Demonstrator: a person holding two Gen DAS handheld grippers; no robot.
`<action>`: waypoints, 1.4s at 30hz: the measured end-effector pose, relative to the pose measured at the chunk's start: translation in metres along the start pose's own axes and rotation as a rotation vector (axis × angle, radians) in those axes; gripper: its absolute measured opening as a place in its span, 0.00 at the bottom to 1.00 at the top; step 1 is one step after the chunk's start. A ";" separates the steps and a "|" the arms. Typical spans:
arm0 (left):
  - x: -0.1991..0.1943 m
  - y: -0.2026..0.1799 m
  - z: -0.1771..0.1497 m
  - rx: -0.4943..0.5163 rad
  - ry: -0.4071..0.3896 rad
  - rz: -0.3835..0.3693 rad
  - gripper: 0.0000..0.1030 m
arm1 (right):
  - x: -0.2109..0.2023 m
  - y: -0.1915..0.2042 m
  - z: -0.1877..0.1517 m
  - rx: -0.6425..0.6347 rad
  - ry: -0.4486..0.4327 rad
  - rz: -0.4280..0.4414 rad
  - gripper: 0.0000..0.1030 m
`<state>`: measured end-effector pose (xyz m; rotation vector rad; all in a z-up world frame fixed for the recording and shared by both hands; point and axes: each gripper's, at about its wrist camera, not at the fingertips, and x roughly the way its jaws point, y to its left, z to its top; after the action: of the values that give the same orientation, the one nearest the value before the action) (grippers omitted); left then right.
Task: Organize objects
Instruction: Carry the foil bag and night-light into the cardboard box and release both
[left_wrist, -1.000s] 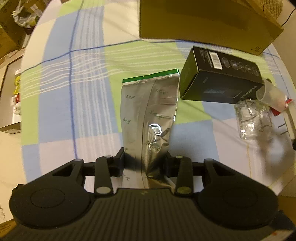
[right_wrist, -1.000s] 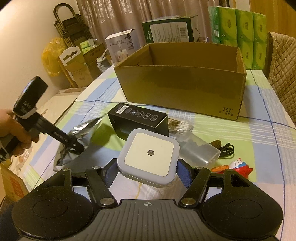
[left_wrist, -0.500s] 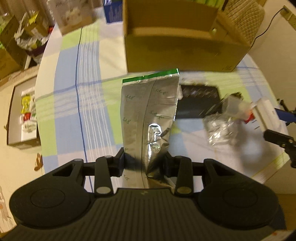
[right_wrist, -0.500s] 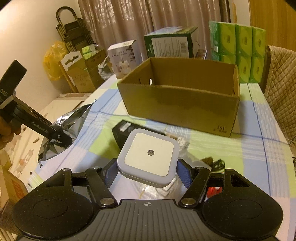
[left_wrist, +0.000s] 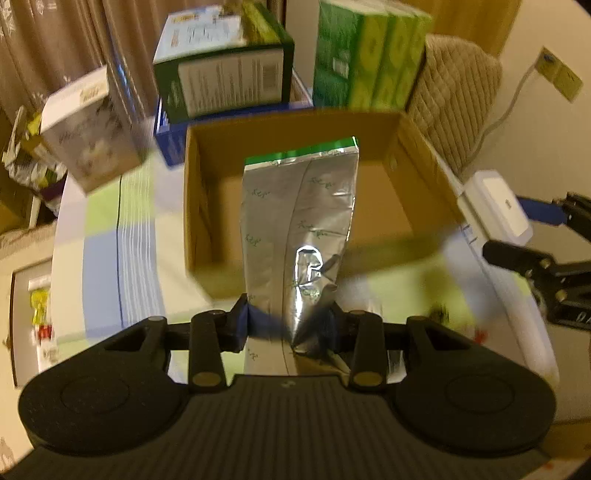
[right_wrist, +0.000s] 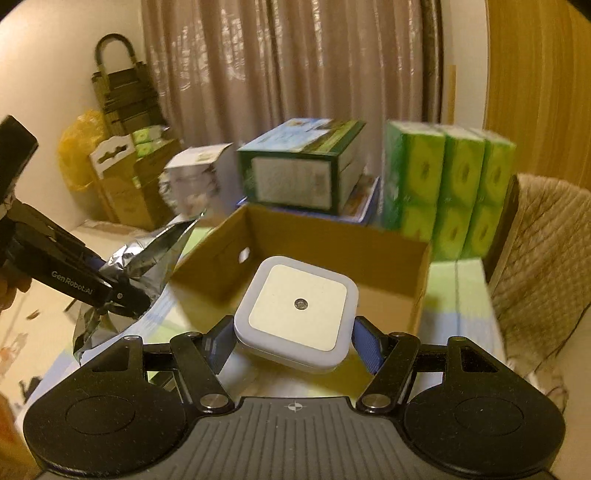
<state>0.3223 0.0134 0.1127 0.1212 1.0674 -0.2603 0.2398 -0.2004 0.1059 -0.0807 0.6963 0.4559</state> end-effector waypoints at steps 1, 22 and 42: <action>0.005 0.000 0.012 -0.003 -0.011 0.000 0.33 | 0.009 -0.006 0.005 0.004 0.000 -0.010 0.63; 0.076 0.009 0.082 -0.005 -0.101 0.051 0.59 | 0.103 -0.057 0.002 0.084 0.063 -0.058 0.63; 0.069 0.029 0.044 -0.043 -0.087 0.056 0.69 | 0.089 -0.067 0.005 0.212 -0.033 -0.050 0.72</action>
<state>0.3984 0.0215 0.0727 0.1002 0.9810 -0.1904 0.3316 -0.2259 0.0478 0.1083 0.7045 0.3324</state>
